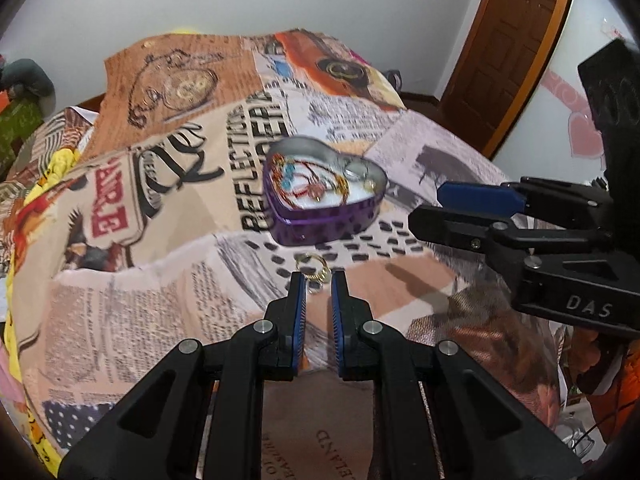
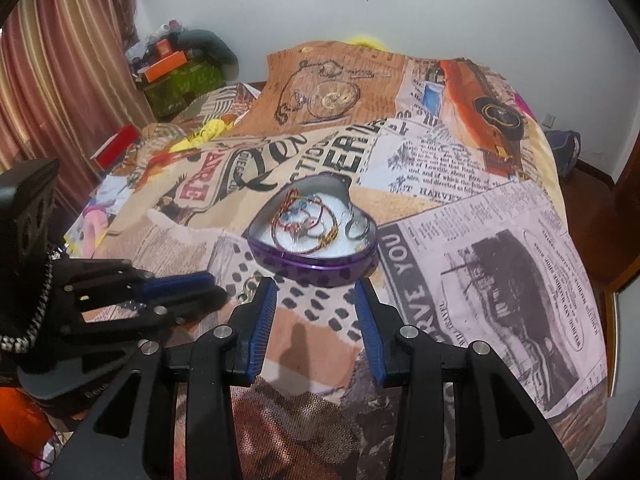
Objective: Organize jewelry
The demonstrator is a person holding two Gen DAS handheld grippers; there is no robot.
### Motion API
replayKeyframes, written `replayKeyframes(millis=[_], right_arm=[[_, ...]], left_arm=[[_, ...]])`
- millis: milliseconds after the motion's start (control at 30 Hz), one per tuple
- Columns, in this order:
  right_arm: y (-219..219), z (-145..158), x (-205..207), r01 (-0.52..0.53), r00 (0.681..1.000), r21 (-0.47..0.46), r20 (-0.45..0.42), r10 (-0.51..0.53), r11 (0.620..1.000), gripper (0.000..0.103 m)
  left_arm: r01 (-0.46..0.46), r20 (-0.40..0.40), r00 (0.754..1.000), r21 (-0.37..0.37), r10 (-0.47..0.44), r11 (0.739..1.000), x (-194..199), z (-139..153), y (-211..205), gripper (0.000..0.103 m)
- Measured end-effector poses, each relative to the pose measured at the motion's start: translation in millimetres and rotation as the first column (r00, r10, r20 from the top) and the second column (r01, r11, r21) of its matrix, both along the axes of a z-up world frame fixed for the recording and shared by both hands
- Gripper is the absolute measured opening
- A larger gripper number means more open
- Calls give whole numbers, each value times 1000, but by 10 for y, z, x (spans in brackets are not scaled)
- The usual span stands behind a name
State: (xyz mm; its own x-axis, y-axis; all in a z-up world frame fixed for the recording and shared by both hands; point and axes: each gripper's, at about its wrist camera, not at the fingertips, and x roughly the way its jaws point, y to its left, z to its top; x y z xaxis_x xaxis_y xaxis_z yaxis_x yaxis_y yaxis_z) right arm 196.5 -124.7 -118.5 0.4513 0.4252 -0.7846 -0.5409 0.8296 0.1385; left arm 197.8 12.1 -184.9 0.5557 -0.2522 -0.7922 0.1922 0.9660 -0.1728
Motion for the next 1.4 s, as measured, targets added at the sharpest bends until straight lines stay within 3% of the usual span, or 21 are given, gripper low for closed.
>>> replayKeyframes(millis=[200,633,833,1400], right_arm=[[19,-61,-17,-15,1000,-6,-12,15,1000,37],[64,-146,-5,-26,999,-12,-33,26,1000,37],[101,-143,-14,-31,999,-23,-35,30,999,37],[562,-247,16,-149,988,-131,-54,143,980,37]], left_arm=[[0,-44,999,-15,-1,1000,62,-169,-3,10],[-3,-51,999,-67,0,998,166,-231,41,10],[-21,-40,999,-72,19,997,145,-208,88,1],[-104,20,994,-40,105,994,-82,-70,546,3]])
